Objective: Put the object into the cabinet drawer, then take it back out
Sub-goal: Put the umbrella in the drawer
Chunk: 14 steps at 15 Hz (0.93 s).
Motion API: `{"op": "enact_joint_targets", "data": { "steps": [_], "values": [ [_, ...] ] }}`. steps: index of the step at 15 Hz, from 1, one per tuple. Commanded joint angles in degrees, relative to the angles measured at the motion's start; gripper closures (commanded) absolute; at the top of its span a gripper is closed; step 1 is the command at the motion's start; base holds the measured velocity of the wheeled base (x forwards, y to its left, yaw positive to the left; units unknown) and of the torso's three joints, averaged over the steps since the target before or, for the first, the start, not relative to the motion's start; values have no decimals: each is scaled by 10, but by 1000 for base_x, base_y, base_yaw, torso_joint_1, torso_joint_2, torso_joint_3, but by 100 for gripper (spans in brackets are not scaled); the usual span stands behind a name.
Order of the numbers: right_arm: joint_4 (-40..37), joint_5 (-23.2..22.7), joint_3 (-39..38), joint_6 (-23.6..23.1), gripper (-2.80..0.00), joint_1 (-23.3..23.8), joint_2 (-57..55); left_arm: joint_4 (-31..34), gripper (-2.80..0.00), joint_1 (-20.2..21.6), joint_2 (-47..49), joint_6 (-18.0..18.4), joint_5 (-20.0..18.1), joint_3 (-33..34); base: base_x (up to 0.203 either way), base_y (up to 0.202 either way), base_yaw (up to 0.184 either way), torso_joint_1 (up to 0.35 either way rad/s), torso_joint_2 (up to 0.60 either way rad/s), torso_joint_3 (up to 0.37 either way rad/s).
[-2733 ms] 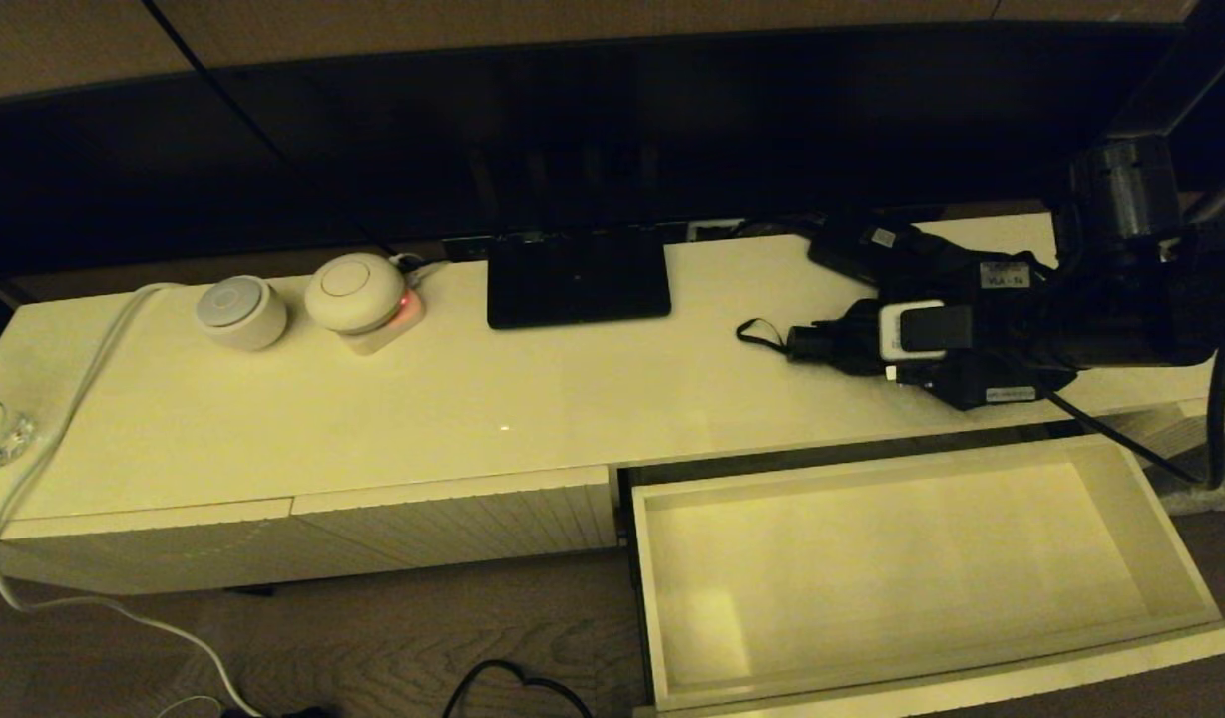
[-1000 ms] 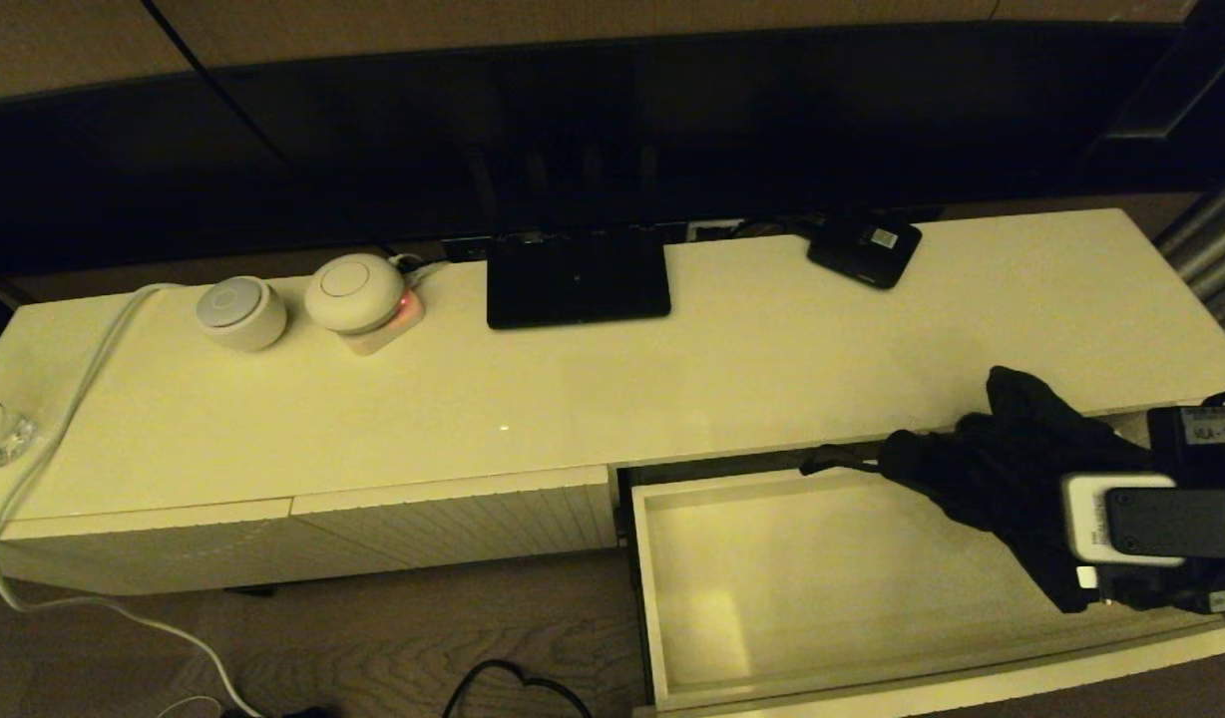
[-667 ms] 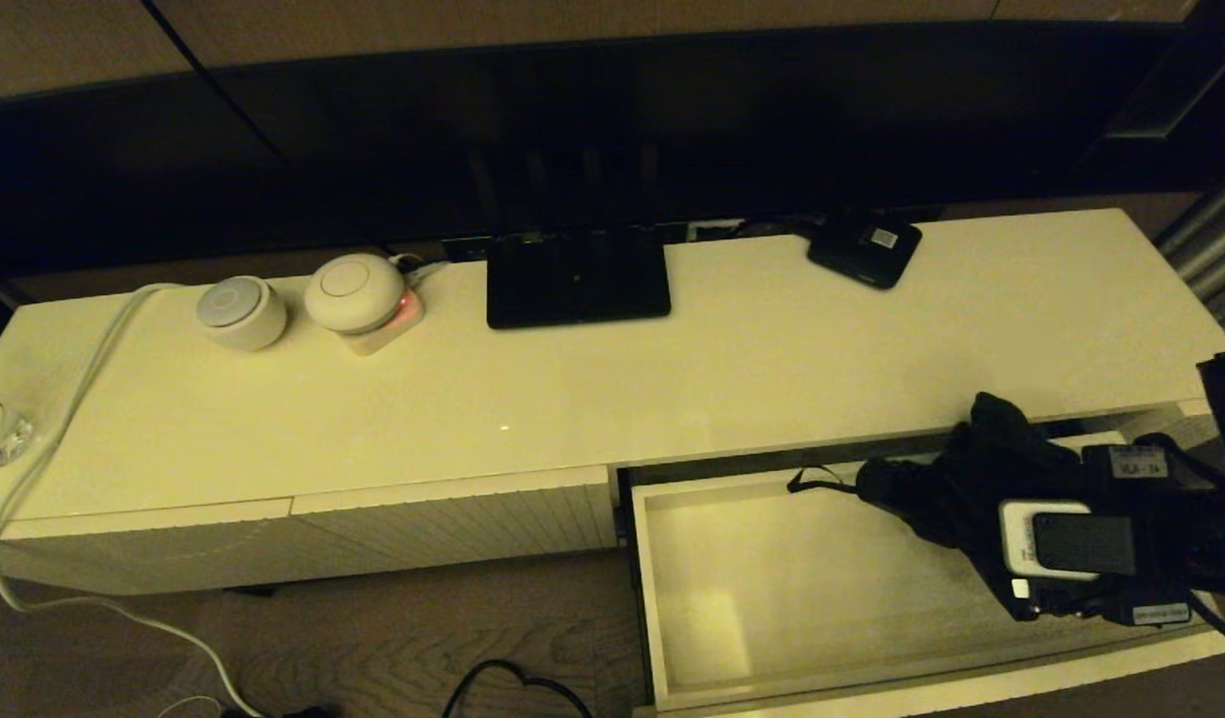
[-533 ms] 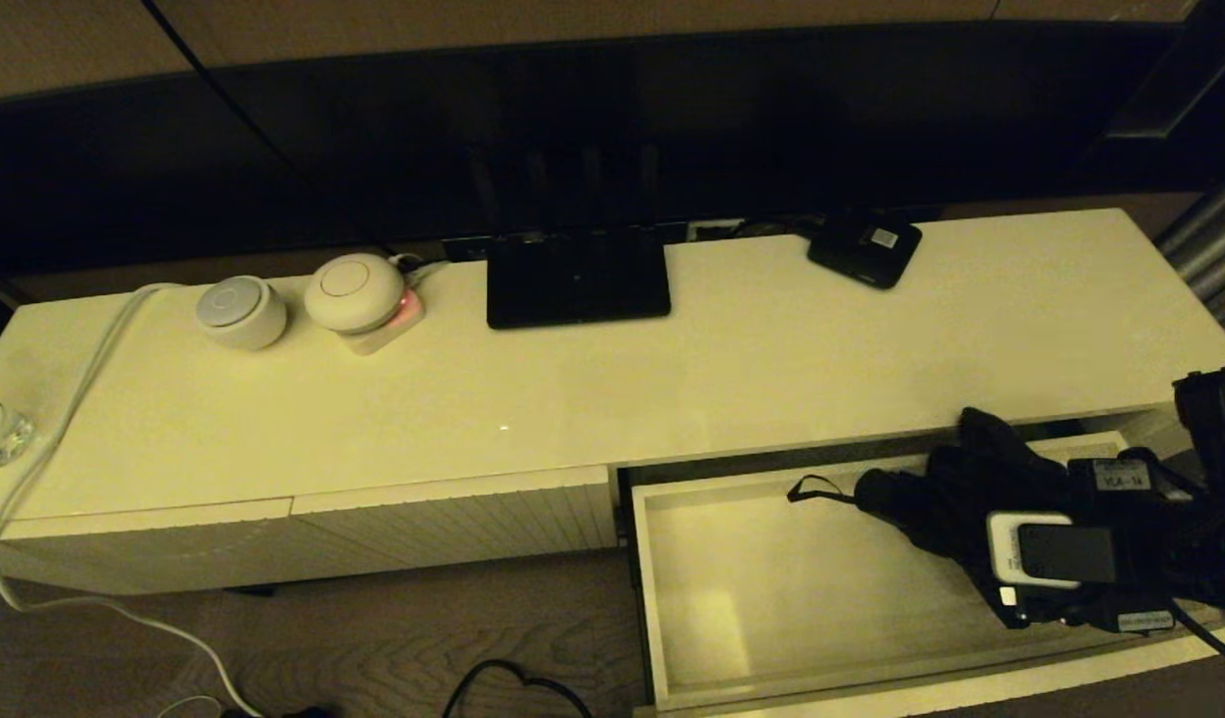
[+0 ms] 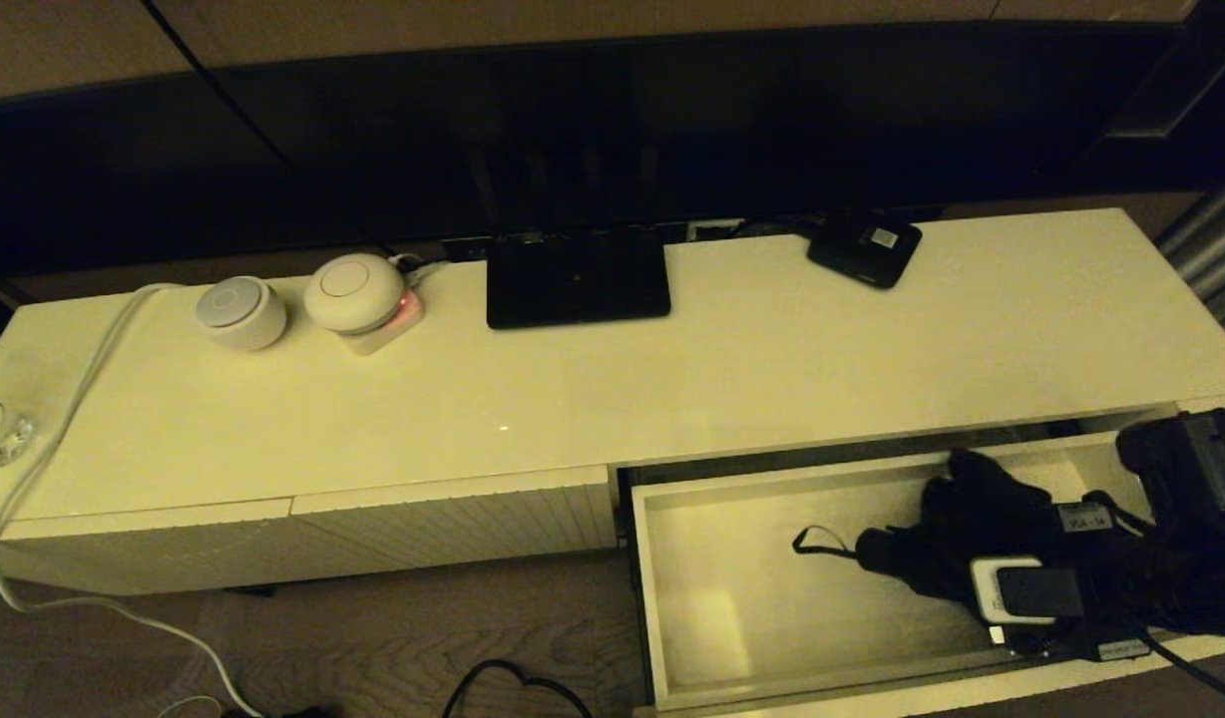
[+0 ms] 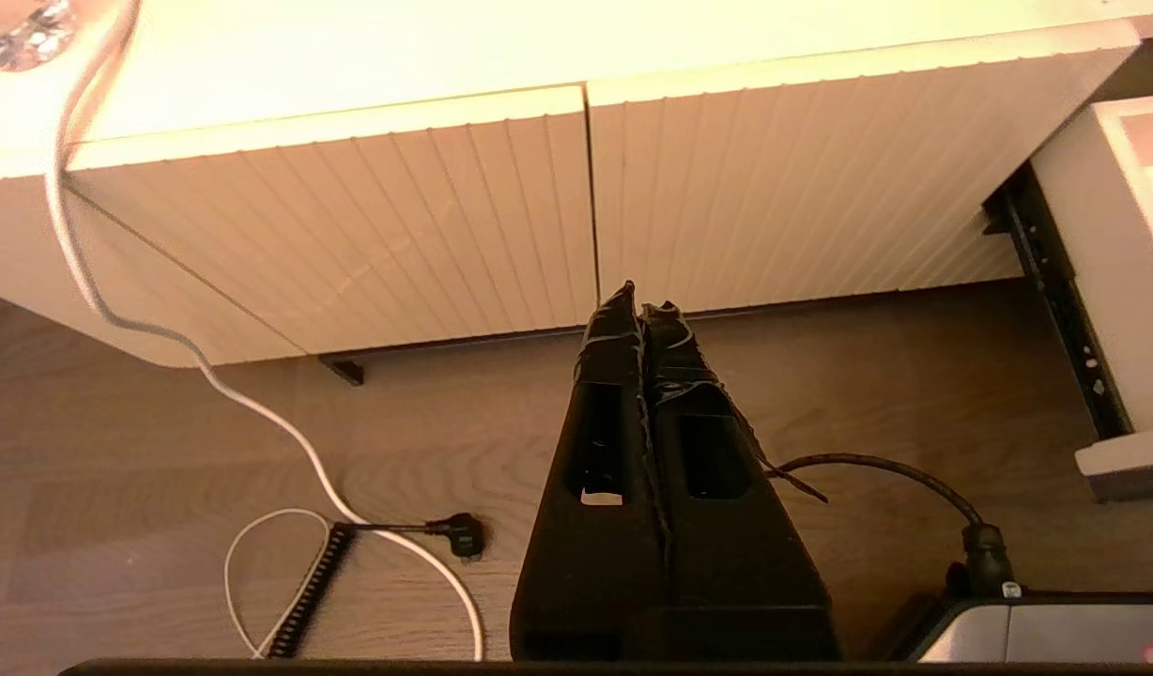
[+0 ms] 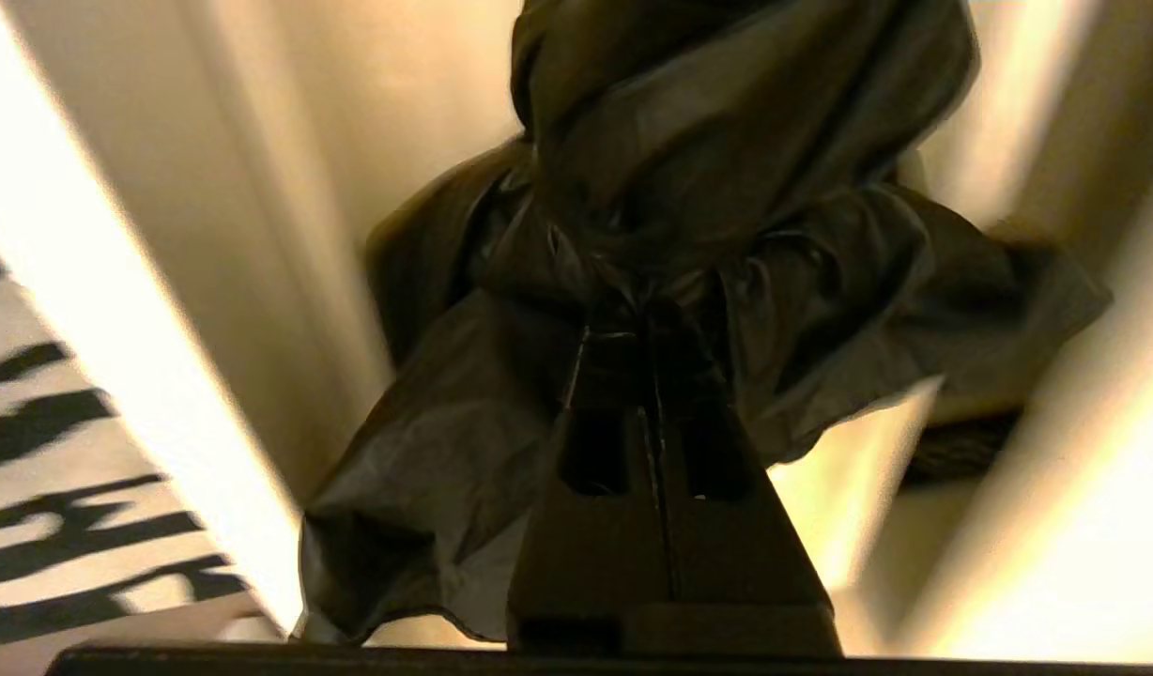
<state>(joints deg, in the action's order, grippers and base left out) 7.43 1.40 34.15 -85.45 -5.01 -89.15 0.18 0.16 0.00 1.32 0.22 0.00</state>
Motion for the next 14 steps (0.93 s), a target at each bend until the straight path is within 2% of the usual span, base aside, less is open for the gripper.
{"op": "enact_joint_targets", "data": {
  "steps": [1,3,4,8,12,14],
  "values": [
    [36,1,-33,-2,0,-1,-32,0,0,0,0,0,0,2,0,0,0,0,0,0],
    [41,-2,-23,6,0,-1,-29,0,0,0,0,0,0,2,0,0,0,0,0,0],
    [41,-2,-13,14,-280,-8,-27,0,0,0,0,0,0,2,0,0,0,0,0,0],
    [17,0,19,30,-280,-27,22,0,0,0,0,0,0,2,0,0,0,0,0,0],
    [-74,-1,55,35,-280,-37,127,0,0,0,0,0,0,2,0,0,0,0,0,0],
    [-110,-4,61,78,-280,-41,195,0,0,0,0,0,0,2,0,0,0,0,0,0]
  ]
}}
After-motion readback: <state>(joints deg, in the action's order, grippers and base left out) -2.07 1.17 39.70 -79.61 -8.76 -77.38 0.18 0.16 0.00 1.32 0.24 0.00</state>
